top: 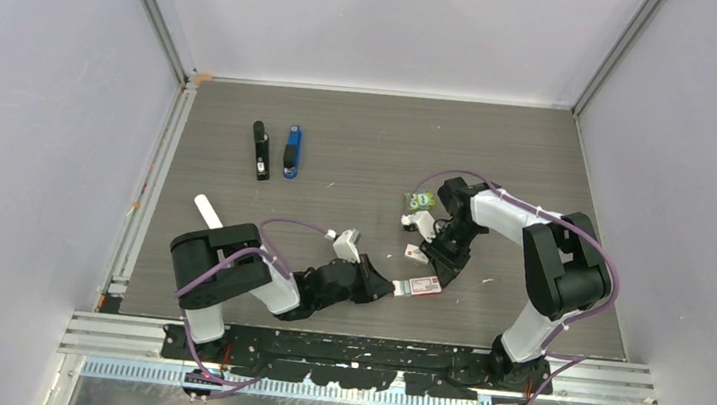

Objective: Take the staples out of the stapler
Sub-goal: Close the staple box at the center of the board.

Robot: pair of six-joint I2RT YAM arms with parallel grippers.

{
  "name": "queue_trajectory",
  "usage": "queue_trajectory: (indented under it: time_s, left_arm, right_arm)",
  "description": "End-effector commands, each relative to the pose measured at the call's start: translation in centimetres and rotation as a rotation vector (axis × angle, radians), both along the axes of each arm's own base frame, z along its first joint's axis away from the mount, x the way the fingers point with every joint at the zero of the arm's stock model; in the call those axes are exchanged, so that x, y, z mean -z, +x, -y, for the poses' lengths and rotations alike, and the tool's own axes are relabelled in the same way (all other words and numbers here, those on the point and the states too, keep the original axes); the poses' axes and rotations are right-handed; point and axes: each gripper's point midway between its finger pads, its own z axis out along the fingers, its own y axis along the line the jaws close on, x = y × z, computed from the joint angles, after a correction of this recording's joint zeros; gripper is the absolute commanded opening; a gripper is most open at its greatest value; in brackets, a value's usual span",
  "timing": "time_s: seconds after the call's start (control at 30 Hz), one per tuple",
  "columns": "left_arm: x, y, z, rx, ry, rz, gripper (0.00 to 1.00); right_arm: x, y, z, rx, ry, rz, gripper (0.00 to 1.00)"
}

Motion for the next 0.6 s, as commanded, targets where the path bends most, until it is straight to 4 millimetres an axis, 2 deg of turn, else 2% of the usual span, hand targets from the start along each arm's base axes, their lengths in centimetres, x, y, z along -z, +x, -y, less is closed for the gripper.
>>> queue_trajectory:
  time_s: [0.0, 0.2, 0.57]
  left_arm:
    - [2.0, -0.5, -0.6, 0.02, 0.085, -0.021, 0.1]
    - [1.9, -0.4, -0.3, 0.026, 0.079, -0.021, 0.1]
    - [1.7, -0.5, -0.1, 0.035, 0.074, -0.02, 0.09]
  right_arm:
    - [-0.4, 0.1, -1.3, -0.022, 0.032, -0.007, 0.21]
    - [0.2, -0.4, -1.8, -0.068, -0.001, -0.014, 0.21]
    - [0.4, -0.2, -2.5, -0.064, -0.01, 0.009, 0.21]
